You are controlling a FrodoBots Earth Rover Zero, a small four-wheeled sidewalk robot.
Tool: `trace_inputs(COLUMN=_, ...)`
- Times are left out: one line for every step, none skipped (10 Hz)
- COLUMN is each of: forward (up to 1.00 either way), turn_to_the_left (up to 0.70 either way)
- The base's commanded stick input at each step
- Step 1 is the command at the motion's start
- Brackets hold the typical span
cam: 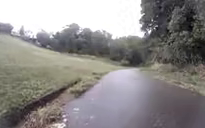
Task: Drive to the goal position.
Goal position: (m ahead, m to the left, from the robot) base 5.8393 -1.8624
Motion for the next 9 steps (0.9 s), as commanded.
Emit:
trace_inputs(forward=0.7, turn_to_the_left=-0.11)
trace_inputs(forward=0.7, turn_to_the_left=-0.11)
trace_inputs(forward=0.7, turn_to_the_left=-0.12)
trace_inputs(forward=0.7, turn_to_the_left=-0.12)
trace_inputs(forward=0.7, turn_to_the_left=-0.12)
trace_inputs(forward=0.7, turn_to_the_left=-0.12)
trace_inputs(forward=0.7, turn_to_the_left=-0.12)
trace_inputs(forward=0.7, turn_to_the_left=-0.12)
trace_inputs(forward=0.7, turn_to_the_left=-0.12)
